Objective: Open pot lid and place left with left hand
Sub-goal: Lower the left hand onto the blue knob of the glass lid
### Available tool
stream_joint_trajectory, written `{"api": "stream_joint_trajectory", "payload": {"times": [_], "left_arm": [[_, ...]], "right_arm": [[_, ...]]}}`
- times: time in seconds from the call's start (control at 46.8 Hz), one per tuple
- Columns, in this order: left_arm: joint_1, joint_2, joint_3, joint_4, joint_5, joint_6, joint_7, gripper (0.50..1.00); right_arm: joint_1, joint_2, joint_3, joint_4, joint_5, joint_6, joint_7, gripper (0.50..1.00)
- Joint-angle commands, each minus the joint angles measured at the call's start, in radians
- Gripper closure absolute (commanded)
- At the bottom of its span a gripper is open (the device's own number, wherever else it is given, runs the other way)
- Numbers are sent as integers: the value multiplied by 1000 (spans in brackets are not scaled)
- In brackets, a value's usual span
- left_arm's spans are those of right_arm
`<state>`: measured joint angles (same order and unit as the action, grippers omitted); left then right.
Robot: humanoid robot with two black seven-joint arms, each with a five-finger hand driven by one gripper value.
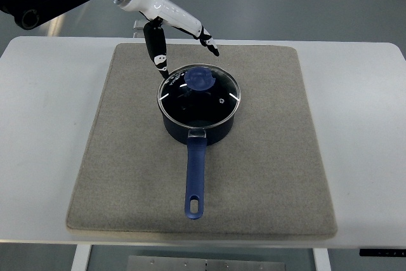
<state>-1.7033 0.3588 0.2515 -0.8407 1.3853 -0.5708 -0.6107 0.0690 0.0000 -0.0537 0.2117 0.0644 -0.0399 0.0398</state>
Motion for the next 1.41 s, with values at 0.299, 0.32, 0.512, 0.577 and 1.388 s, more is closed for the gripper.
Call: {"api": "stream_joint_trajectory", "payload": {"times": [0.299,0.32,0.512,0.577,1.388], "left_arm": [[-10,-26,-3,-17,14,6,0,510],[-10,-27,-3,-15,14,6,0,512],[-12,-27,0,-50,21,5,0,512],[-12,-27,0,-51,21,5,0,512],[-1,-14,2,-127,178,115,0,510]], "right_arm": [[0,0,0,0,0,0,0,585],[0,0,0,0,0,0,0,585],[0,0,0,-2,0,0,0,585],[0,0,0,0,0,0,0,585],[0,0,0,0,0,0,0,585]]}}
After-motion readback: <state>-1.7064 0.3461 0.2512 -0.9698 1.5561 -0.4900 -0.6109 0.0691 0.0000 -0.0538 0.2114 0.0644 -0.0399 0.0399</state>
